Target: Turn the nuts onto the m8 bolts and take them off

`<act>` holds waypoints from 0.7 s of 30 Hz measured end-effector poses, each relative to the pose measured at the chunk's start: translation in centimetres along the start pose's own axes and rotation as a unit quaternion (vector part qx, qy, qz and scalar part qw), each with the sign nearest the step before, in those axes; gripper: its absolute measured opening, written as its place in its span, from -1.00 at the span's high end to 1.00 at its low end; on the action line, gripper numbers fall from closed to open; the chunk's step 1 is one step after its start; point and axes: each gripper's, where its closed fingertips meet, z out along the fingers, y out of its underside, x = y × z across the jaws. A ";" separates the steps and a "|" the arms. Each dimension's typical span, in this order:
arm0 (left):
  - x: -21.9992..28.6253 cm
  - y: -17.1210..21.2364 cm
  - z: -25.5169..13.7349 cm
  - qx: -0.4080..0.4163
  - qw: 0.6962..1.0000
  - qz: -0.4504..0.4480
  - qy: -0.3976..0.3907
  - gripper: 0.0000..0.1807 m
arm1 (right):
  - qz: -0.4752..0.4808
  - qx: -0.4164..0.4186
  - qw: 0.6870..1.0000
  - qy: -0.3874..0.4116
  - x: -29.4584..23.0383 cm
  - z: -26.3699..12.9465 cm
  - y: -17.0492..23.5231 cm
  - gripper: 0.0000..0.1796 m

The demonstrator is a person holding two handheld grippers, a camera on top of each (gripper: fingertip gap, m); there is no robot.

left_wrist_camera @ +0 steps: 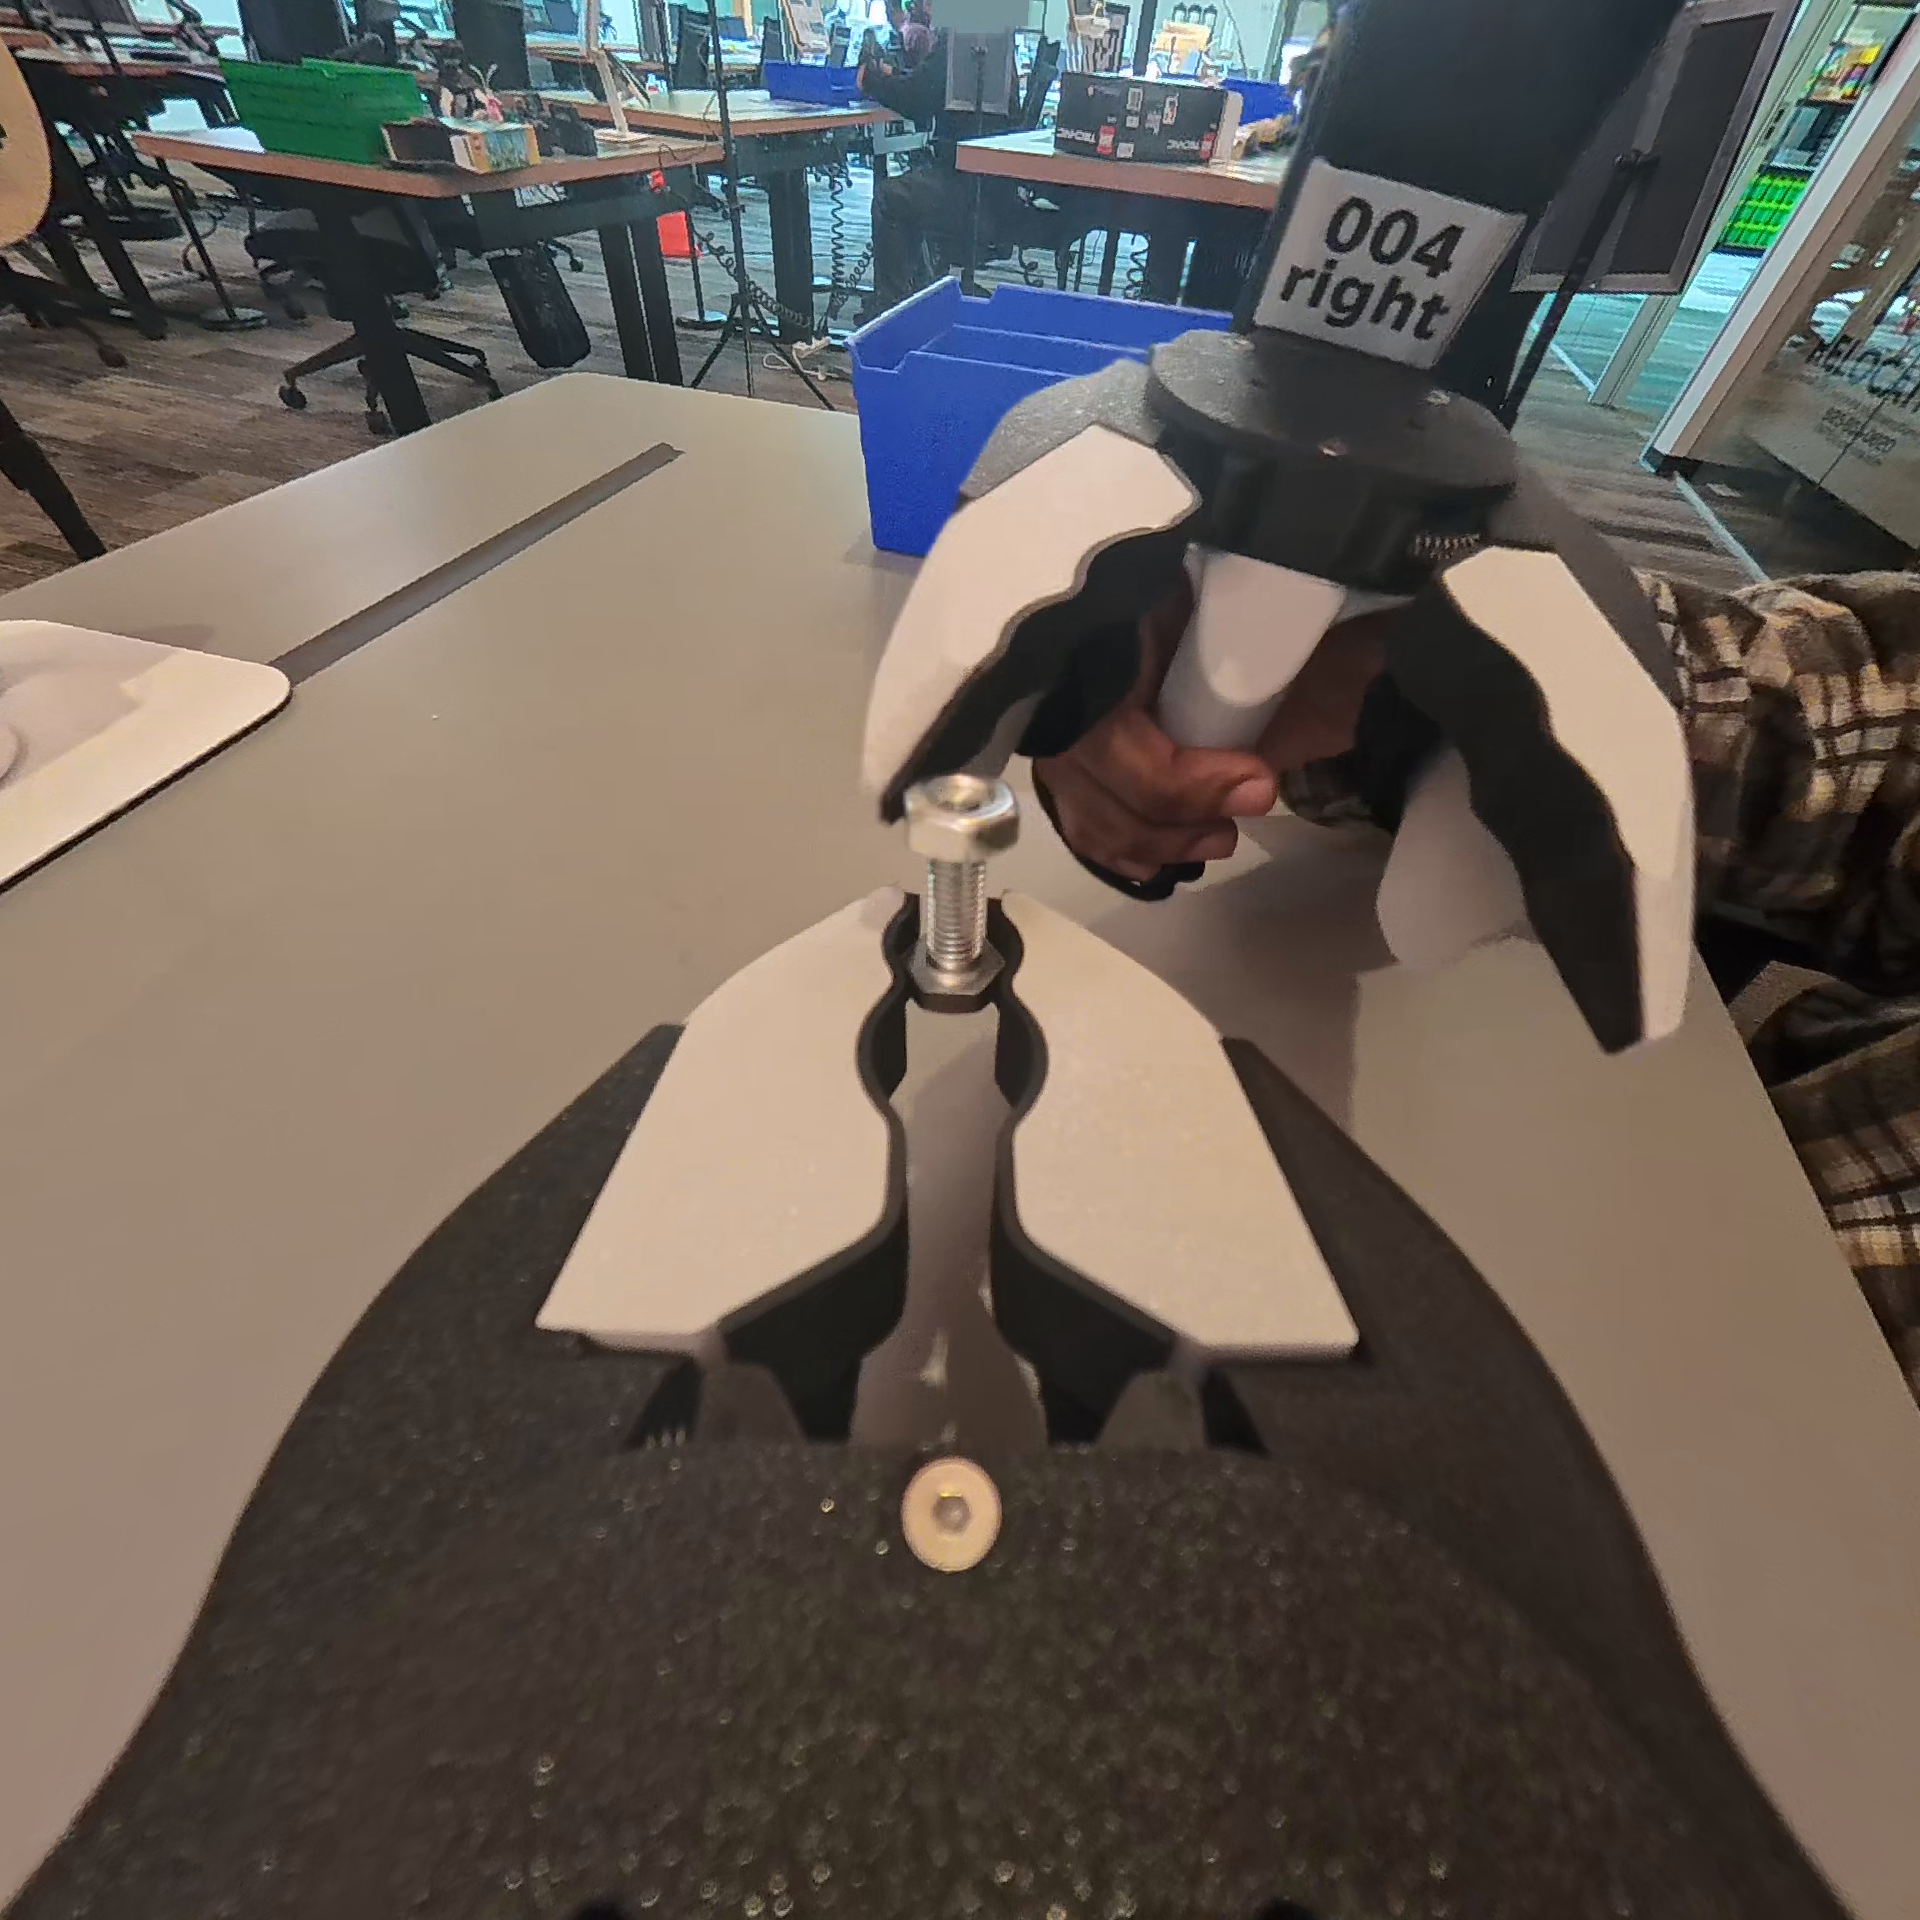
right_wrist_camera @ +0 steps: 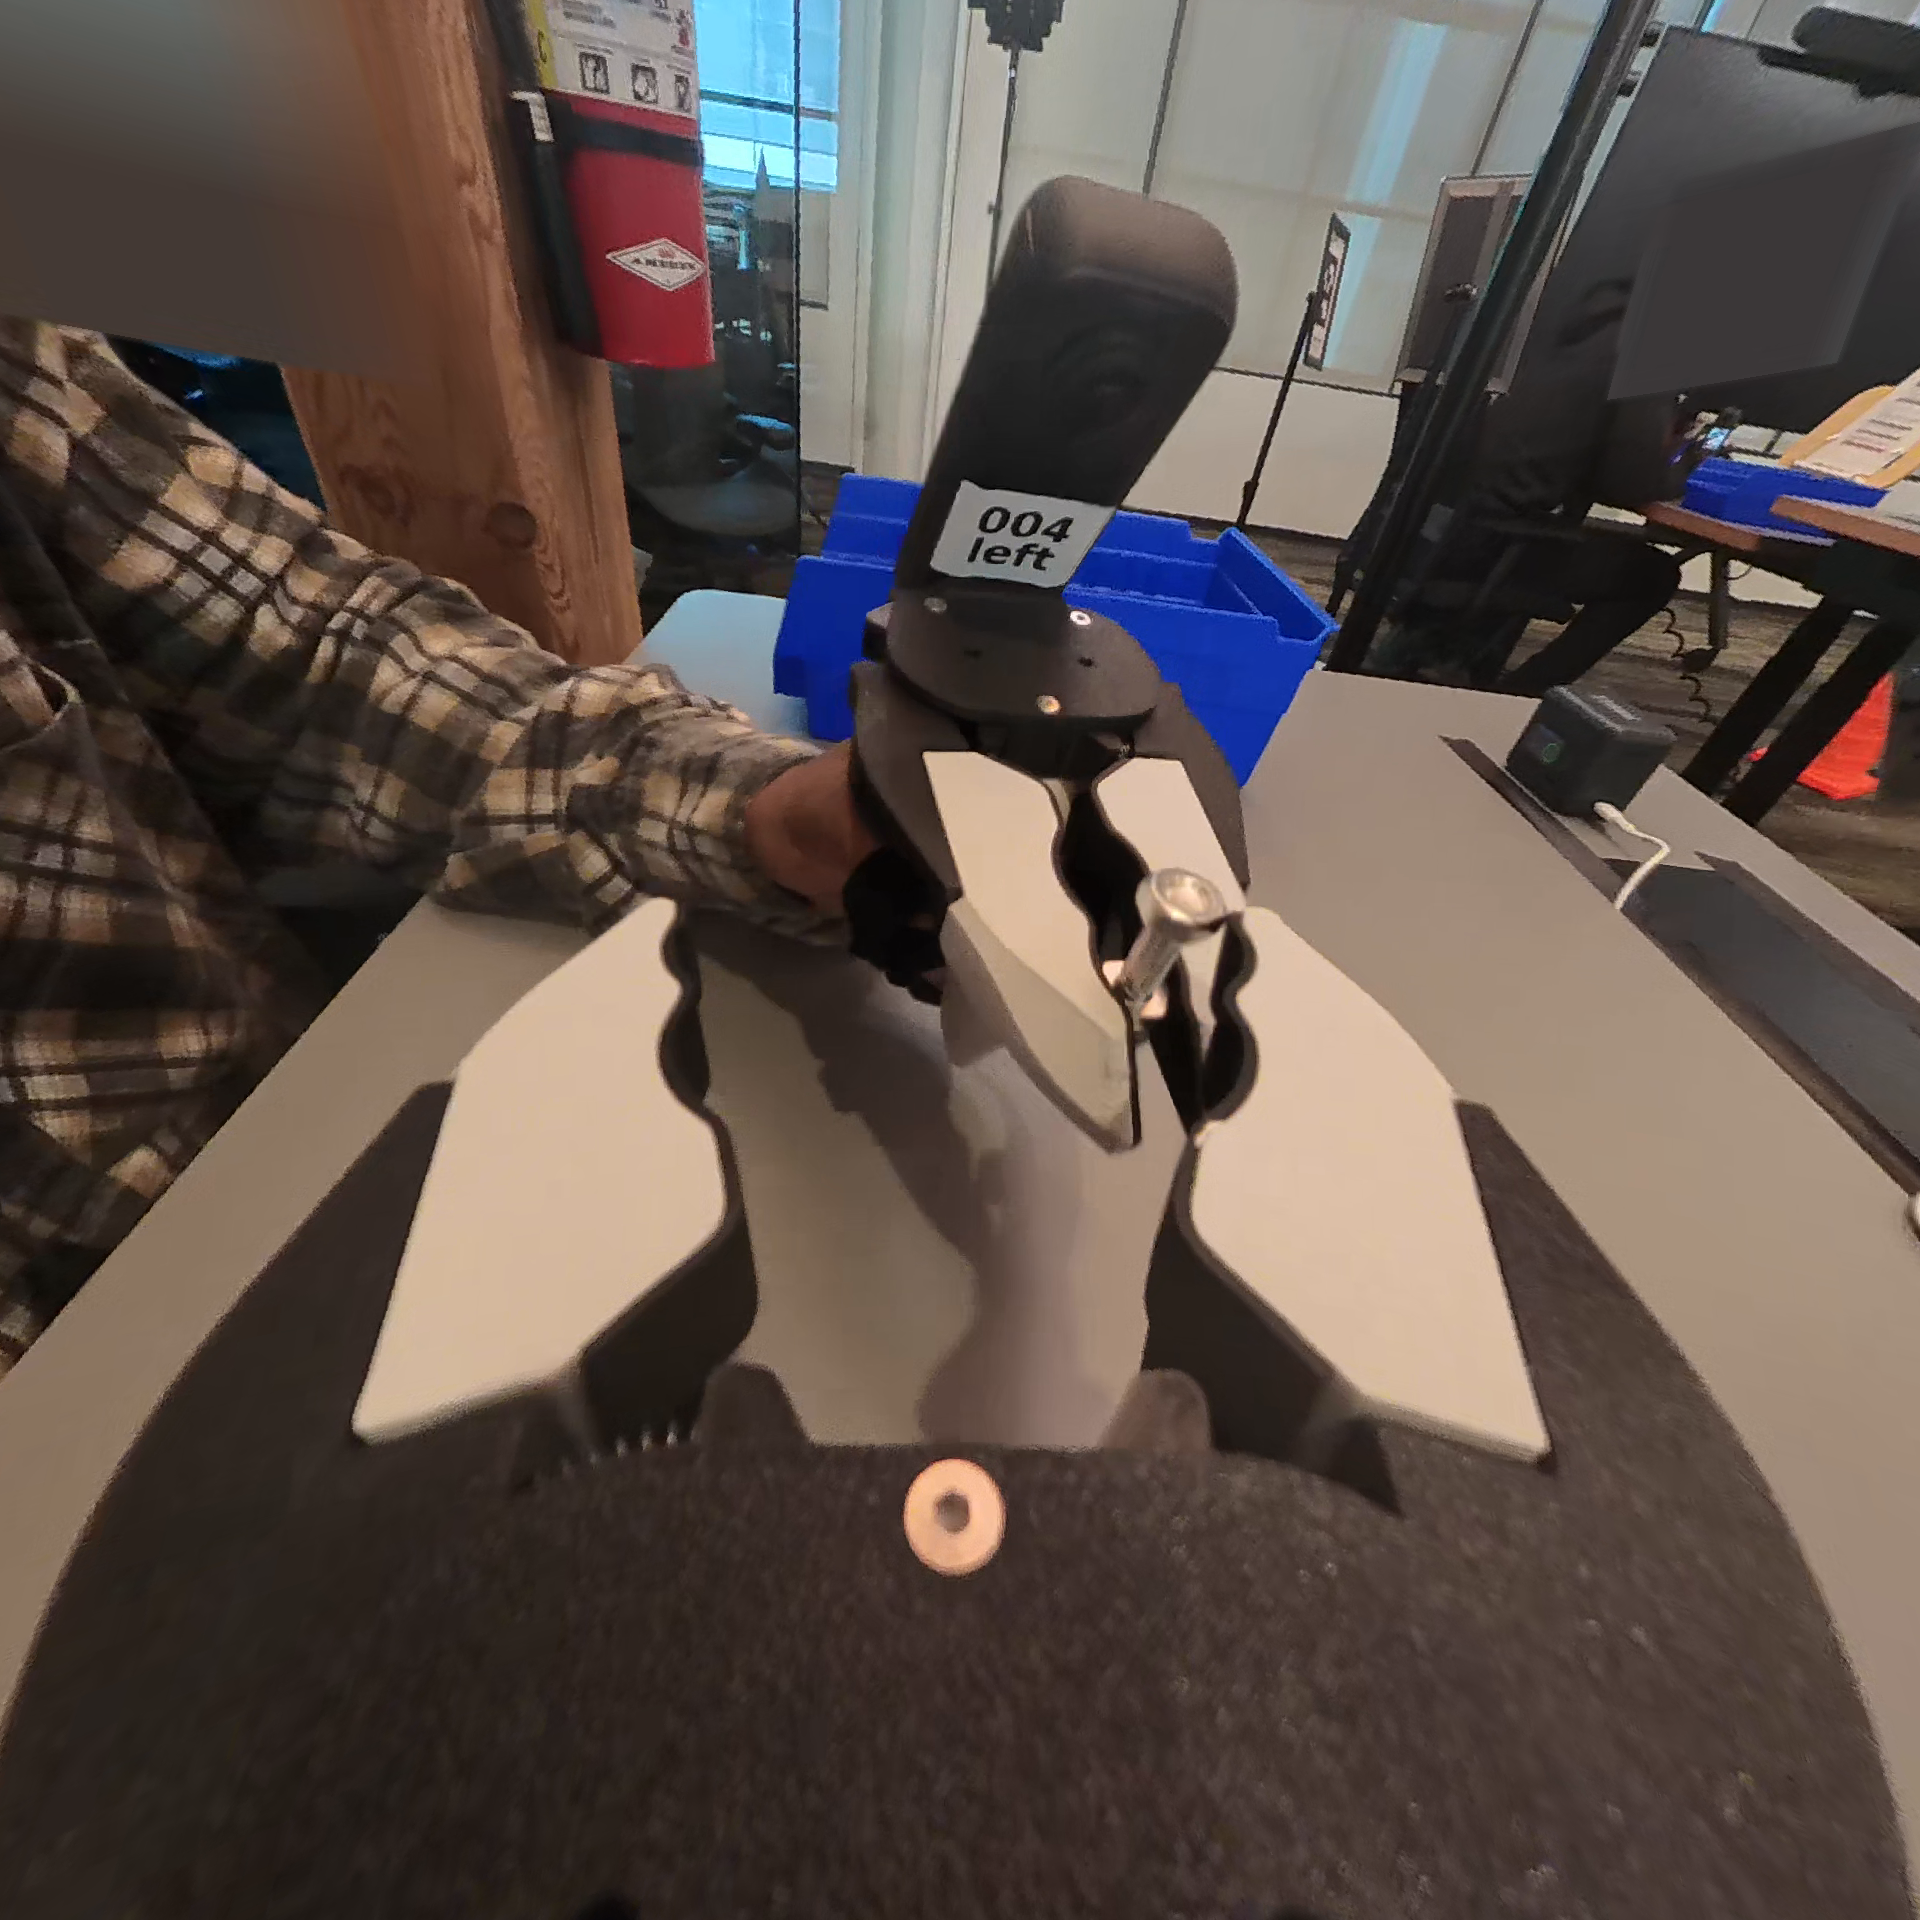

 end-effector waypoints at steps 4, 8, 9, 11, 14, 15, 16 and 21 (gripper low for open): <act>0.2 0.0 0.1 0.000 1.000 0.000 0.005 0.88 | 0.013 0.017 1.000 0.007 1.0 0.3 -0.6 -0.03; 0.2 0.1 0.2 -0.002 1.000 0.000 0.003 0.88 | 0.010 0.006 1.000 -0.010 0.0 1.3 -0.1 -0.09; 0.2 0.1 0.1 -0.001 1.000 0.000 0.002 0.87 | 0.006 0.007 1.000 -0.006 -0.2 0.9 -0.1 -0.09; 0.1 -0.1 0.0 0.002 1.000 -0.002 0.002 0.87 | 0.005 0.013 1.000 0.008 -0.2 0.1 -0.1 -0.06; 0.2 0.0 0.2 0.001 1.000 -0.002 0.006 0.88 | 0.018 0.028 0.999 0.018 0.8 0.3 -0.3 -0.05; 0.4 0.1 0.3 -0.001 1.000 -0.002 0.007 0.88 | 0.021 0.032 0.999 0.013 0.8 0.7 -0.4 -0.06; 0.4 0.2 0.4 -0.002 1.000 -0.002 0.007 0.88 | 0.022 0.031 0.999 0.006 0.7 1.1 -0.3 -0.06; 0.2 0.2 0.3 -0.003 1.000 -0.003 0.003 0.88 | 0.006 0.018 1.000 0.015 -0.5 0.3 0.3 -0.10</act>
